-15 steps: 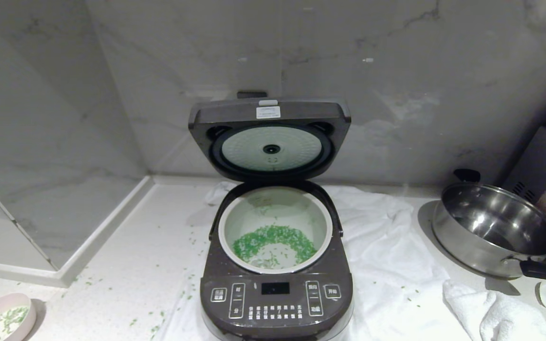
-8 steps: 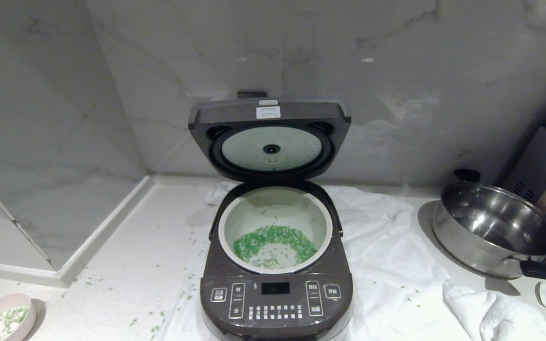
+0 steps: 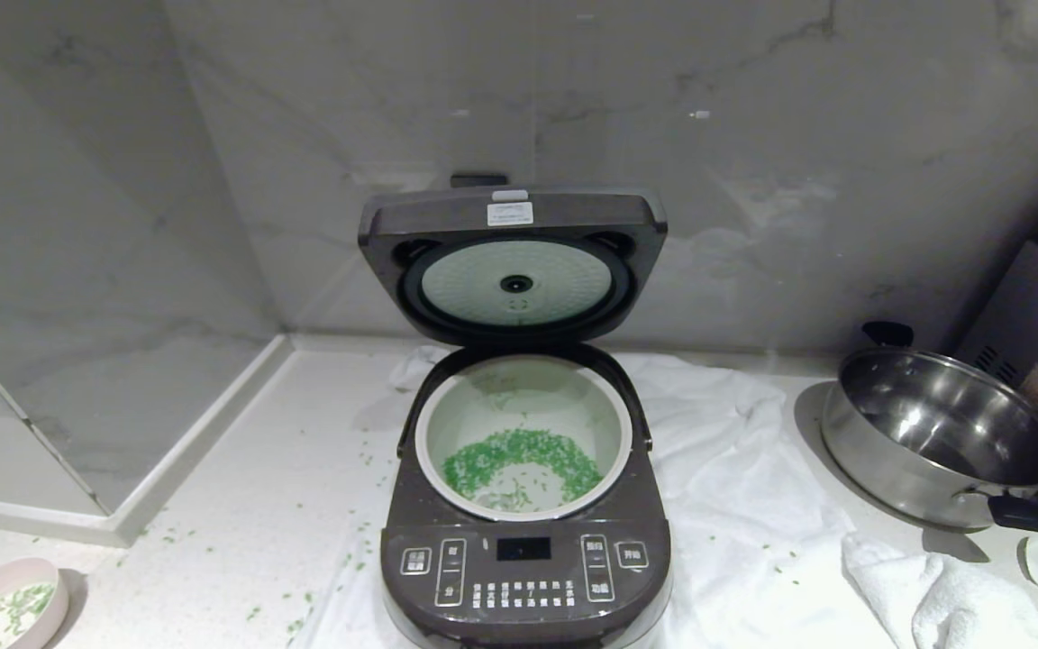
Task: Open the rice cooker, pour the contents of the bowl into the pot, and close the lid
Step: Pour the water from the bowl into the rice cooker
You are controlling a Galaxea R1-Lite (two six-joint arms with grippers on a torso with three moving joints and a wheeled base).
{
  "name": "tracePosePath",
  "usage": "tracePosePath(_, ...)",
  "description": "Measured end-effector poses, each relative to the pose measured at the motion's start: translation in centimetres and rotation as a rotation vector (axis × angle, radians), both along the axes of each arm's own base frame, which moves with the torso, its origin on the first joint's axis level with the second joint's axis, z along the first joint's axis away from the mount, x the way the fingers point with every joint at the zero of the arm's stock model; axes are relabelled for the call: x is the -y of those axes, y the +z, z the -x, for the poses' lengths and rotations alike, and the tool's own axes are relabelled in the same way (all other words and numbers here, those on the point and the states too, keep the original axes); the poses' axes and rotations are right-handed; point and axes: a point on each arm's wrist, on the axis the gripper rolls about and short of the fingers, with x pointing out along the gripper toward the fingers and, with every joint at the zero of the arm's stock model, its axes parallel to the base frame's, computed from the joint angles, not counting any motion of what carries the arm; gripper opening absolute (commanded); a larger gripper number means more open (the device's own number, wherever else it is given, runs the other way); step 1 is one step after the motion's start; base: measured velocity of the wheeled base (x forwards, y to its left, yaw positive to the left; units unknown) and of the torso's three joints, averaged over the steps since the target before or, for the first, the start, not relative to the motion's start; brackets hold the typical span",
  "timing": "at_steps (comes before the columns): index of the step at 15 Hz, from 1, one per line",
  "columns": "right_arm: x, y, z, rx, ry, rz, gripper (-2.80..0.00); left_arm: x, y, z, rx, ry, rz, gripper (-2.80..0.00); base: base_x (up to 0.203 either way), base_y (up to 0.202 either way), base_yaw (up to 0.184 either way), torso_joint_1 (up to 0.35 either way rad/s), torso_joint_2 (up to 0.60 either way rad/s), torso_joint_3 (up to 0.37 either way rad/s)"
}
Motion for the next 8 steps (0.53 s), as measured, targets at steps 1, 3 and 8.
tracePosePath(1,0.0,0.0,0.0,0.0,0.0,0.0,-2.8,0.0,0.0,0.0,0.0,0.001,0.002,-2.8,0.0,0.0,0.0,0.0,0.0,0.0)
tracePosePath(3,0.0,0.0,0.0,0.0,0.0,0.0,-2.8,0.0,0.0,0.0,0.0,0.003,0.003,-2.8,0.0,0.0,0.0,0.0,0.0,0.0)
tracePosePath(8,0.0,0.0,0.0,0.0,0.0,0.0,-2.8,0.0,0.03,0.01,0.001,0.001,-0.004,-2.8,0.0,0.0,0.0,0.0,0.0,0.0)
